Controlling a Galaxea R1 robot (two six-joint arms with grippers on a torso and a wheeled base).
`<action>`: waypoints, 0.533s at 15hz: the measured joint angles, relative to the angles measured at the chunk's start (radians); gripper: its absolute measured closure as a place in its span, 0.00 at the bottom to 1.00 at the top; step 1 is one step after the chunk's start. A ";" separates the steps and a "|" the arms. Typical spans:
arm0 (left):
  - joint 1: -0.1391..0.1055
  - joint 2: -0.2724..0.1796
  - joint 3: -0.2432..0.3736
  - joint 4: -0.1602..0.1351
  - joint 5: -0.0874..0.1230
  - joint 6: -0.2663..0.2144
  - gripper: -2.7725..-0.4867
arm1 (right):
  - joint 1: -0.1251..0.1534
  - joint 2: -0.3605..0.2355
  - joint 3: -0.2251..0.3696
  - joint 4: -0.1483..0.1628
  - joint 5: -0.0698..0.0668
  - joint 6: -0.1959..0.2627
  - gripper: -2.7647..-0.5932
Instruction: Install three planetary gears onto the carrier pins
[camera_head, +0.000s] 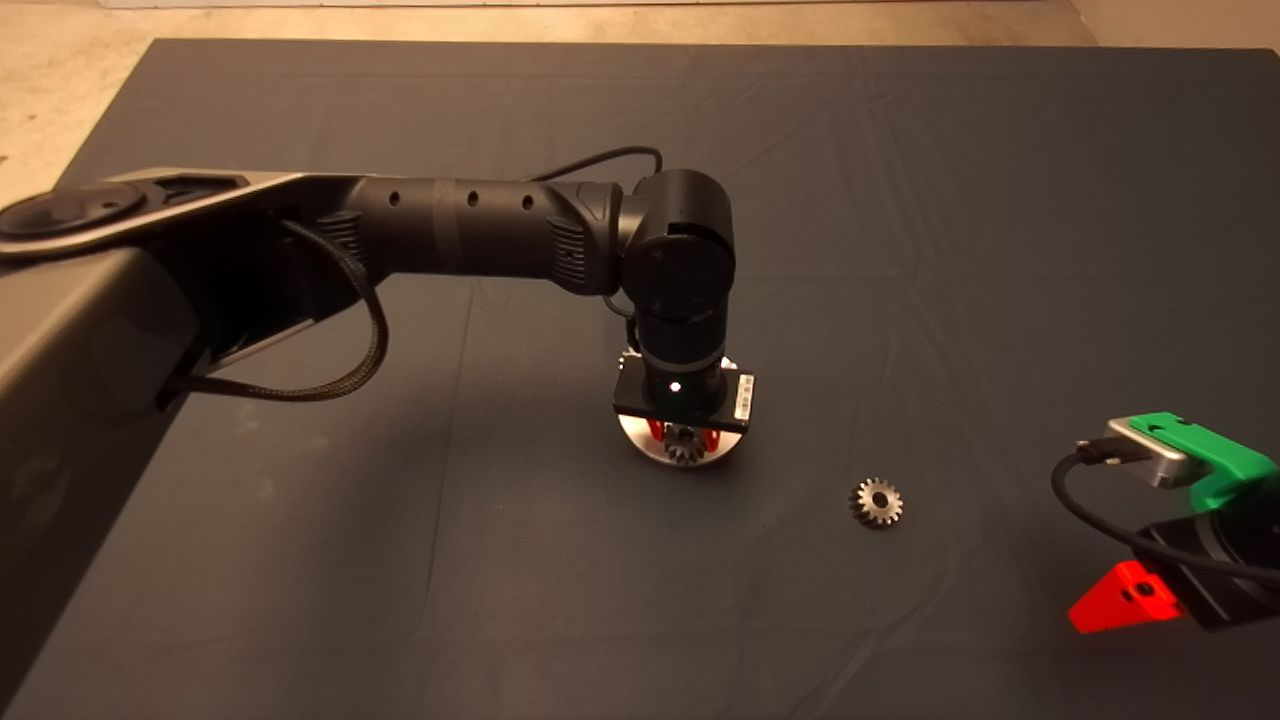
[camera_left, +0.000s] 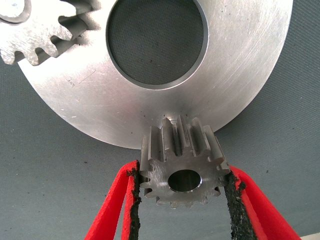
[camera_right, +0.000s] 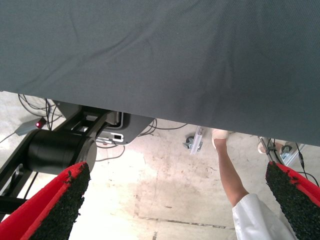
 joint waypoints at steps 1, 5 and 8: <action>0.000 0.000 0.000 0.000 -0.003 0.000 0.75 | 0.000 0.000 0.000 0.000 0.000 0.000 0.06; 0.000 0.000 0.005 0.002 -0.007 0.000 0.69 | 0.000 0.000 0.000 0.000 0.000 0.000 0.06; -0.025 -0.003 0.063 0.002 -0.009 -0.002 0.63 | 0.000 0.000 0.000 0.000 0.000 0.000 0.06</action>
